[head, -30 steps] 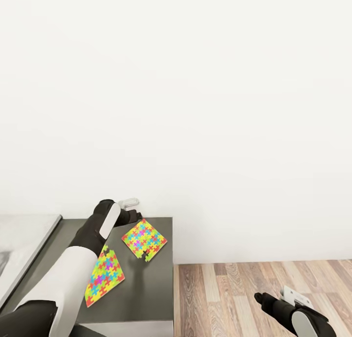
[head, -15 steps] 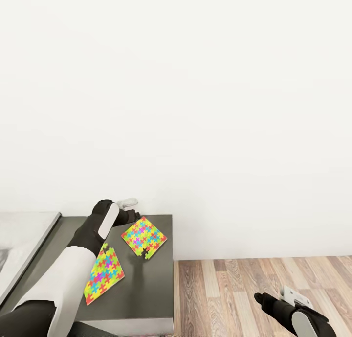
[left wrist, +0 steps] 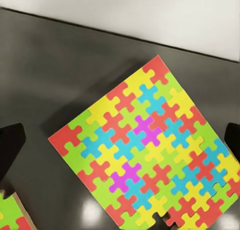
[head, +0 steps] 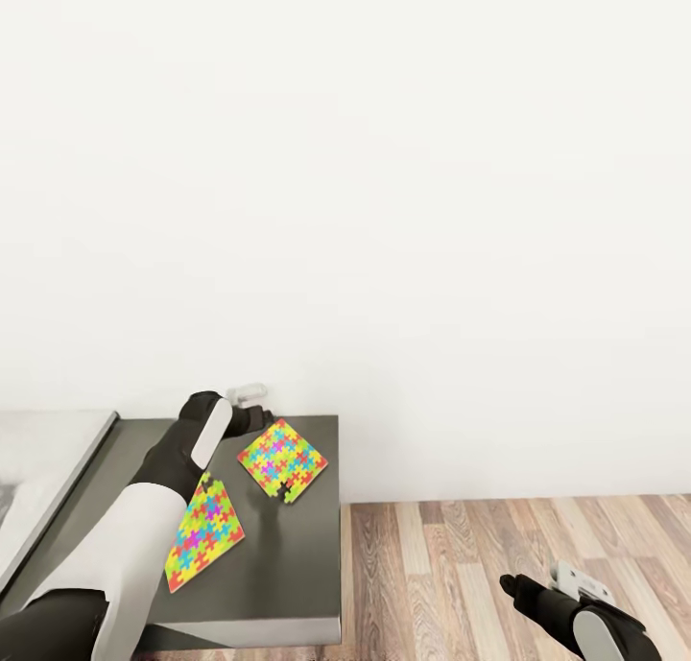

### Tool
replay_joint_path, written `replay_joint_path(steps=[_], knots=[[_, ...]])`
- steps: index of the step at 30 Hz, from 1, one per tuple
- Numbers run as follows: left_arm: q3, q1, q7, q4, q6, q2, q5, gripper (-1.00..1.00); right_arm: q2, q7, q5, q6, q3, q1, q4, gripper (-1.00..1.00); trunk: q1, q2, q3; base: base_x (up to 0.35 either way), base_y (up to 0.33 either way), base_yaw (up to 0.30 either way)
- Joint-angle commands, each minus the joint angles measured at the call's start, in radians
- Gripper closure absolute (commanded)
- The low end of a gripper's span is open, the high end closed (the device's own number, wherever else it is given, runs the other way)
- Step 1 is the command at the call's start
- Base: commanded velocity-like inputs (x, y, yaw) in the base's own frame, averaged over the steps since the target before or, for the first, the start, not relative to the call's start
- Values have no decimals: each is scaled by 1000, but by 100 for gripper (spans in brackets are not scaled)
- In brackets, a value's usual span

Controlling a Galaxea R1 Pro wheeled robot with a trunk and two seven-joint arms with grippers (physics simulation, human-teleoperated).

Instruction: Put all the toys in the child's room - the three board games (two on the bed and one on the table), the two jigsaw puzzles on the table, and the tennis ball on the table - inside the toy box on the table in the child's room.

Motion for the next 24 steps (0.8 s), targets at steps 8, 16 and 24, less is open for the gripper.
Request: replay_joint_path(steps=[8, 16, 24], knots=[[-4, -1, 8, 3, -11, -1, 0, -100, 0, -9, -9, 1, -2, -1, 10, -100, 1, -2, -15, 0, 0, 0], [-6, -1, 5, 23, -48, -1, -2, -100, -2, -9, -10, 2, -5, -1, 13, -100, 1, -2, -28, 0, 0, 0], [-7, -1, -36, 26, -56, 30, -1, -100, -6, -7, -11, 2, -9, -1, 14, -100, 1, -2, -41, 0, 0, 0]])
